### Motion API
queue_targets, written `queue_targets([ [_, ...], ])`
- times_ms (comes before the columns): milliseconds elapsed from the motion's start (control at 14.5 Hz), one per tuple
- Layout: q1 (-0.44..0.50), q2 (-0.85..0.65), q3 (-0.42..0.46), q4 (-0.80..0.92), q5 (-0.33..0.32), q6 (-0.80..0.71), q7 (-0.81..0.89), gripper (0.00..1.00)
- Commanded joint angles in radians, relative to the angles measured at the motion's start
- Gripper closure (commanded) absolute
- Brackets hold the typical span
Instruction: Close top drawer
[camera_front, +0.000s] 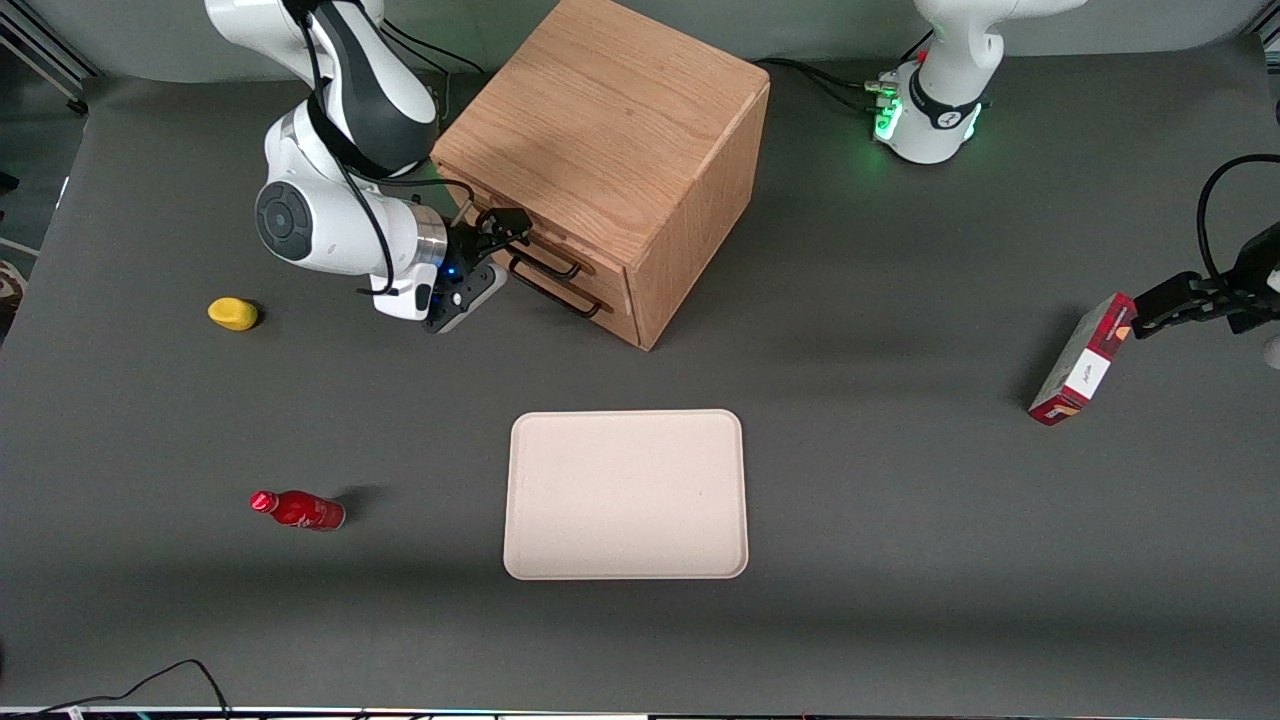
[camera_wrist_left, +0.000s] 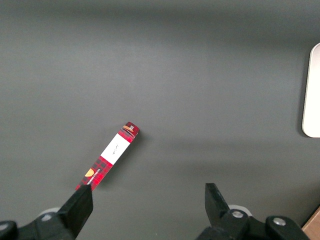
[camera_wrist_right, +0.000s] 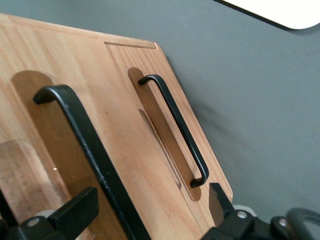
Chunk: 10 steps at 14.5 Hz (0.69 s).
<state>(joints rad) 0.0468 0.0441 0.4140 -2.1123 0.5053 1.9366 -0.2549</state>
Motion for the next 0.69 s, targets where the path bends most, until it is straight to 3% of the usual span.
queue_targets([
  [0,-0.013,-0.016,0.014,0.081,-0.083,-0.027,0.022,0.0],
  [208,-0.025,-0.016,0.002,0.199,-0.146,-0.115,0.026,0.0],
  [346,-0.042,-0.03,0.002,0.302,-0.255,-0.198,0.04,0.0],
  [623,-0.057,-0.127,0.0,0.475,-0.404,-0.37,0.308,0.0],
])
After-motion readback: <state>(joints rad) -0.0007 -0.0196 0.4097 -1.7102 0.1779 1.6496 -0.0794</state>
